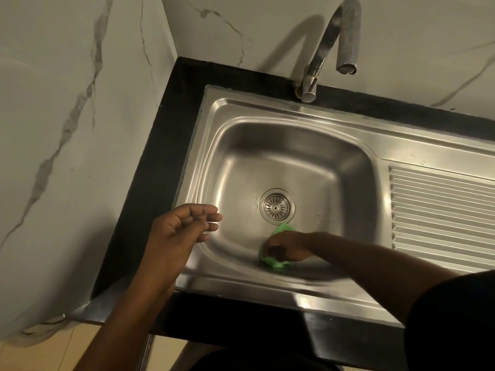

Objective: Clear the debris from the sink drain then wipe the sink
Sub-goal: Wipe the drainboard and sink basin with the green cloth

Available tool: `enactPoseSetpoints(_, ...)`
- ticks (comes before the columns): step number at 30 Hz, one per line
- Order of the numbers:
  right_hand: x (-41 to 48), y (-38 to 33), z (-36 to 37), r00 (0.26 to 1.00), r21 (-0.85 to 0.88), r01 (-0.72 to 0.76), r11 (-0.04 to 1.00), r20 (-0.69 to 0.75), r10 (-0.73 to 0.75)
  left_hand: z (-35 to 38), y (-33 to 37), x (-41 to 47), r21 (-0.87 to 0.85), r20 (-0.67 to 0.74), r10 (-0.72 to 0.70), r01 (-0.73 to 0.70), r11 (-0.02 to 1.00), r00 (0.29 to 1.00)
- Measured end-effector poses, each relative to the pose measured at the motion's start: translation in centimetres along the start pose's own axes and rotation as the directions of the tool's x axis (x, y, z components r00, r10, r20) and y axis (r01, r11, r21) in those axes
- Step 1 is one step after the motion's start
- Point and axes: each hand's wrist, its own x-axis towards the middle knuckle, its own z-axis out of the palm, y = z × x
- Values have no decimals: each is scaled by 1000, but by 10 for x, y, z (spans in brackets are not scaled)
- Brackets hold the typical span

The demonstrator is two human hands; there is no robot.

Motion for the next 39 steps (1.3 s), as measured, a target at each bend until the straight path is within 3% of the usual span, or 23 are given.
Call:
enactPoseSetpoints(2, -14, 15, -5, 997, 6, -63, 998, 36, 63, 2, 0, 1, 1, 4, 1, -1, 1000, 1000)
enactPoseSetpoints(8, -35, 51, -46, 928, -192, -363, 912, 8, 371, 2, -2, 4, -7, 10, -2, 2, 1000, 1000)
enactPoseSetpoints(11, -38, 61, -66, 858, -41, -512, 858, -74, 508, 2, -4, 5, -8, 0, 0, 0, 1000, 1000)
enactPoseSetpoints(12, -38, 57, -74, 853, -58, -519, 853, -101, 513, 2, -4, 5, -8, 2, 2, -2, 1000, 1000)
enactPoseSetpoints(14, -41, 53, -90, 845, -250, -531, 810, -225, 485, 5, -5, 5, 0, 10, 8, -8, 1000, 1000)
enactPoseSetpoints(16, -43, 50, -107, 892, -530, -448, 720, -316, 322, 8, -5, 4, 10, 15, 12, -12, 1000, 1000)
enactPoseSetpoints(17, -45, 50, -115, 896, -592, -436, 678, -355, 266, 10, -5, 4, 12, 16, 10, -11, 1000, 1000)
enactPoseSetpoints(21, -45, 53, -138, 849, -584, -477, 657, -501, 170, 17, -5, 0, 31, 22, 2, -3, 1000, 1000)
enactPoseSetpoints(27, -41, 62, -118, 826, -494, -517, 699, -501, 256, 26, -3, -7, 26, 6, -6, 6, 1000, 1000)
enactPoseSetpoints(32, -45, 47, -89, 835, -551, -550, 628, -372, 405, 26, 2, -10, 17, 3, 4, -4, 1000, 1000)
enactPoseSetpoints(39, -32, 29, -23, 838, -325, -544, 774, -168, 519, 26, 5, -11, 8, 42, 18, -19, 1000, 999)
